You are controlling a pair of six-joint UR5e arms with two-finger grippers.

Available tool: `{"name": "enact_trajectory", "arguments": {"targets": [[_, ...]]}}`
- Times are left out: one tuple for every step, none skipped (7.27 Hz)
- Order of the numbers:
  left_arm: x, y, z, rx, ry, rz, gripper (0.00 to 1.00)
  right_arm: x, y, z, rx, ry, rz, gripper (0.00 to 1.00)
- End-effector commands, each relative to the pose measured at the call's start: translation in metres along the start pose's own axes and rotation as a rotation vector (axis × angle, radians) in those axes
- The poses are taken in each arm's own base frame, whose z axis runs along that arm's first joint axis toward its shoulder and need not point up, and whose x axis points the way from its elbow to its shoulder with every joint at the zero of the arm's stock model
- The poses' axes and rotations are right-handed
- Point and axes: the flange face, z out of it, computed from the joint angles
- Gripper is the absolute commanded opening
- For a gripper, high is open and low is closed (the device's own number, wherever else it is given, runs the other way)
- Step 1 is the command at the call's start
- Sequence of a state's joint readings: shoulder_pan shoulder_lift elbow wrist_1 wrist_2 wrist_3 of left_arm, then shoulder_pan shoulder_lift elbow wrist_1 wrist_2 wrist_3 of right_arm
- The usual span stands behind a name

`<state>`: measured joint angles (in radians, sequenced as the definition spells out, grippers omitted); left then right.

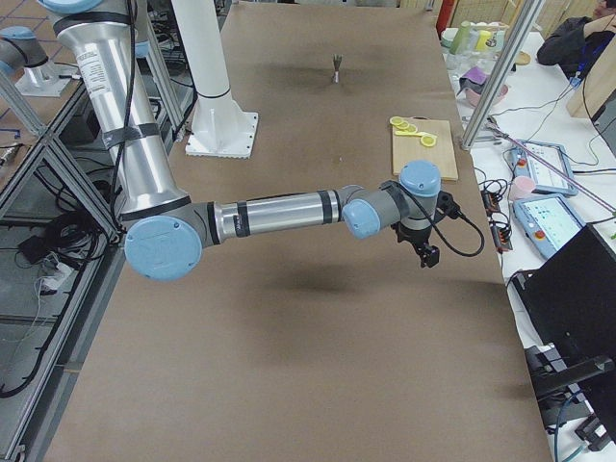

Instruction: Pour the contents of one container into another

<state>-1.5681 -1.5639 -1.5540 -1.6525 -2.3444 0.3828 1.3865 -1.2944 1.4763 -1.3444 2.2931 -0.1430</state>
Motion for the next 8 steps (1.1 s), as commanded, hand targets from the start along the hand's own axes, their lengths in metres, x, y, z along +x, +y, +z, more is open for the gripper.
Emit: {"name": "enact_trajectory", "arguments": {"targets": [[0.007, -0.009, -0.024, -0.025, 0.024, 0.023, 0.99, 0.030, 0.031, -0.028, -0.113, 0.034, 0.177, 1.00], [0.012, -0.006, -0.021, -0.029, 0.126, -0.038, 0.99, 0.051, 0.071, -0.024, -0.152, 0.036, 0.253, 1.00], [0.014, -0.005, -0.030, -0.003, 0.167, -0.061, 0.99, 0.067, 0.114, -0.009, -0.197, 0.030, 0.313, 1.00], [0.018, 0.001, -0.043, -0.001, 0.154, -0.076, 0.99, 0.082, 0.155, -0.006, -0.217, 0.032, 0.373, 1.00], [0.005, 0.017, -0.028, -0.032, 0.146, -0.105, 0.99, 0.098, 0.191, -0.017, -0.205, 0.029, 0.439, 1.00], [0.000, 0.011, -0.026, -0.038, 0.143, -0.110, 0.99, 0.103, 0.200, -0.025, -0.195, 0.031, 0.462, 1.00], [-0.003, 0.016, -0.029, -0.026, 0.147, -0.120, 0.99, 0.101, 0.192, -0.035, -0.208, 0.017, 0.491, 1.00], [-0.006, 0.018, -0.029, -0.030, 0.143, -0.127, 0.99, 0.099, 0.168, -0.048, -0.244, 0.019, 0.528, 1.00]]}}
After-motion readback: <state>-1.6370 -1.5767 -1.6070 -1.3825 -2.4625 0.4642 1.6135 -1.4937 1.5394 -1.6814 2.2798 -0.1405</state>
